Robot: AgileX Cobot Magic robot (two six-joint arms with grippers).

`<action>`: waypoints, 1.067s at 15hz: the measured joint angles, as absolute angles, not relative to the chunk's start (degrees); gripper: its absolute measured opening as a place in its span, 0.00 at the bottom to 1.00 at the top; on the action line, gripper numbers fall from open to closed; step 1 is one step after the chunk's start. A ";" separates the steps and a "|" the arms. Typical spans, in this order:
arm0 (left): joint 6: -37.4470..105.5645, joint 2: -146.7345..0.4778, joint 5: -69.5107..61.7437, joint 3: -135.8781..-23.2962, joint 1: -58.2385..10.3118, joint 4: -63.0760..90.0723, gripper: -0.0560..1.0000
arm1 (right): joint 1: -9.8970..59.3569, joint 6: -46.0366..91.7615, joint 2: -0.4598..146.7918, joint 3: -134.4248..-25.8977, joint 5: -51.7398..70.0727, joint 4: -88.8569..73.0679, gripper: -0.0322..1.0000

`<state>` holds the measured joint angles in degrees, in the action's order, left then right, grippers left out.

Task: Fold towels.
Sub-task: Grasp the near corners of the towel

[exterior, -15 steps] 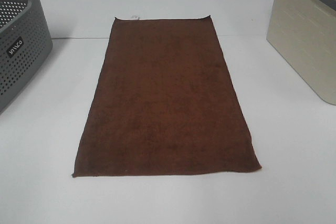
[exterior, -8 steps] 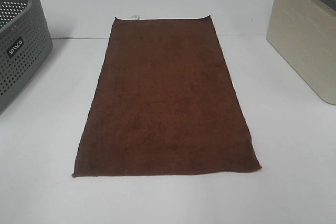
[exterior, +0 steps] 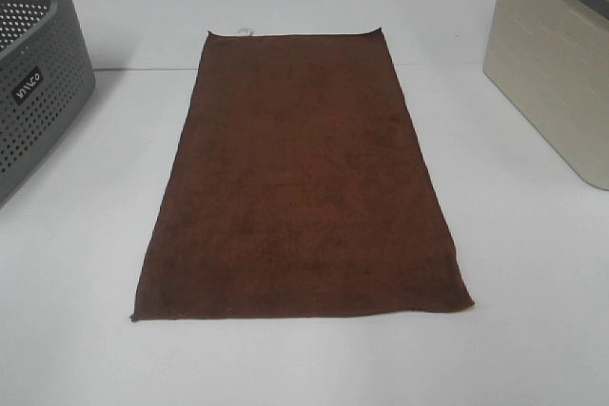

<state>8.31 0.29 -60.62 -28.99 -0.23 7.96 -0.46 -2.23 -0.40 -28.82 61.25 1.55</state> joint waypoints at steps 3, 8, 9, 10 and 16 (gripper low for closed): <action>8.31 0.29 -60.62 -28.99 -0.23 7.96 0.59 | -0.46 -2.23 -0.40 -28.82 61.25 1.55 0.83; 8.31 0.29 -60.62 -28.99 -0.23 8.08 0.59 | -0.46 -2.23 -0.40 -28.82 61.25 1.55 0.83; 8.31 0.29 -60.62 -28.99 -0.23 8.08 0.59 | -0.46 -2.23 -0.40 -28.82 61.25 1.55 0.83; 8.31 0.29 -60.62 -28.99 -0.23 8.08 0.59 | -0.46 -2.23 -0.40 -28.82 61.25 1.55 0.83; 8.31 0.29 -60.62 -28.99 -0.23 8.08 0.59 | -0.46 -2.23 -0.40 -28.82 61.25 1.55 0.83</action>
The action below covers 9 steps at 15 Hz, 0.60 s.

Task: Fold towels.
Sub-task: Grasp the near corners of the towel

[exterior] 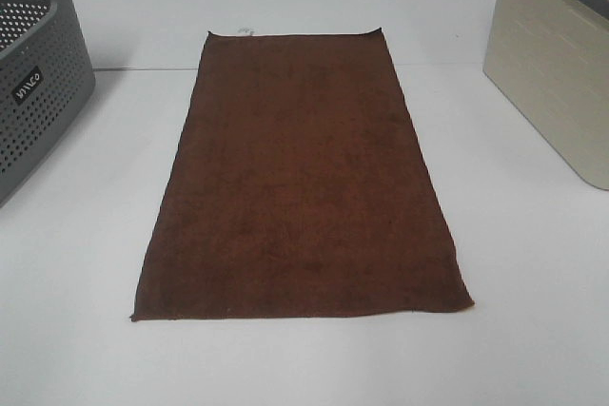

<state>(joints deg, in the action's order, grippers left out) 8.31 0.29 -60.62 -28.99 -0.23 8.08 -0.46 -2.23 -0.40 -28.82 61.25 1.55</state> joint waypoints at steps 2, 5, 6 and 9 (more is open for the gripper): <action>8.31 0.29 -60.62 -28.99 -0.23 8.08 0.59 | -0.46 -2.23 -0.40 -28.82 61.25 1.55 0.83; 8.31 0.29 -60.62 -28.99 -0.23 8.08 0.59 | -0.46 -2.23 -0.40 -28.82 61.25 1.55 0.83; 8.31 0.29 -60.62 -28.99 -0.23 8.08 0.59 | -0.46 -2.23 -0.40 -28.82 61.25 1.55 0.83; 8.31 0.29 -60.62 -28.99 -0.23 8.08 0.59 | -0.46 -2.23 -0.40 -28.82 61.25 1.55 0.83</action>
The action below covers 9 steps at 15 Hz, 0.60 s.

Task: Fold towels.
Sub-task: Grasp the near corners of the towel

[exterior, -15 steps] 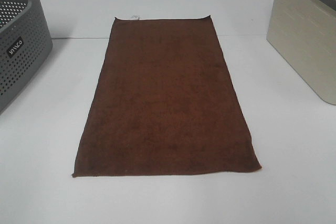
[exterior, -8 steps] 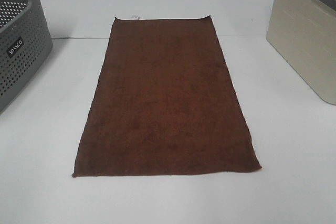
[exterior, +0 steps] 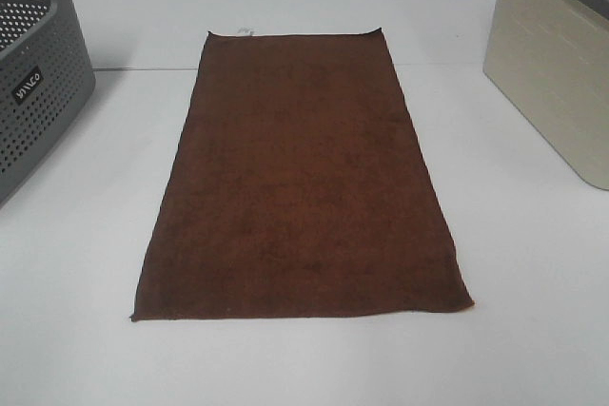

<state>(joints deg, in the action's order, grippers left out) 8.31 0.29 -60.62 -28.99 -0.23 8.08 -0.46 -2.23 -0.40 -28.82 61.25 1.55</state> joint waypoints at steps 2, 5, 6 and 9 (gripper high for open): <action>8.31 0.29 -60.62 -28.99 -0.23 8.08 0.59 | -0.46 -2.23 -0.40 -28.82 61.25 1.55 0.83; 8.08 0.23 -59.93 -29.22 -0.23 8.54 0.59 | -0.46 -2.23 -0.29 -28.82 61.25 1.55 0.83; 7.28 -0.63 -58.16 -29.62 -0.23 9.51 0.59 | -0.46 -2.23 0.86 -29.16 61.25 1.55 0.83; 3.90 -6.88 -51.05 -29.45 -0.23 12.03 0.59 | -0.46 -2.86 10.37 -31.57 61.02 1.55 0.81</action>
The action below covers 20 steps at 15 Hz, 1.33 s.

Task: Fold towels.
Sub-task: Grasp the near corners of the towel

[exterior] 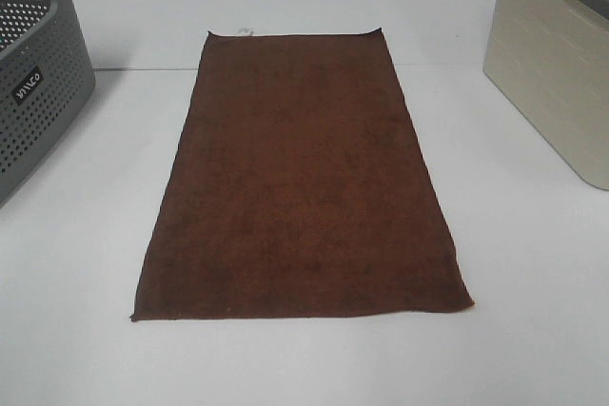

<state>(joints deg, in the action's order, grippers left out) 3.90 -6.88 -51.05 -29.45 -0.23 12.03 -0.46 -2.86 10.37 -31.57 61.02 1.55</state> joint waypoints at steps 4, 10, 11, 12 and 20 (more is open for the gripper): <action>2.81 -22.75 -42.74 -28.71 -0.23 24.64 0.59 | -0.46 -3.50 31.17 -35.29 58.33 -3.50 0.79; 15.53 -55.75 -39.25 -28.71 -0.23 41.42 0.59 | -0.46 -3.15 58.96 -37.47 49.39 -11.06 0.79; 17.70 -58.16 -38.62 -28.71 -0.23 43.49 0.59 | -0.46 -2.46 61.31 -37.64 48.70 -11.97 0.79; 21.89 -63.43 -37.18 -28.71 -0.23 47.33 0.59 | -0.46 -0.69 65.43 -38.10 47.04 -14.32 0.79; 62.40 -99.18 -31.40 -31.97 -1.09 82.74 0.59 | -0.46 30.48 92.53 -39.25 36.90 -42.86 0.78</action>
<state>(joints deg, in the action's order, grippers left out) 62.40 -99.18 -31.40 -31.97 -1.09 82.74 -0.46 30.48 92.53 -39.25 36.90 -42.86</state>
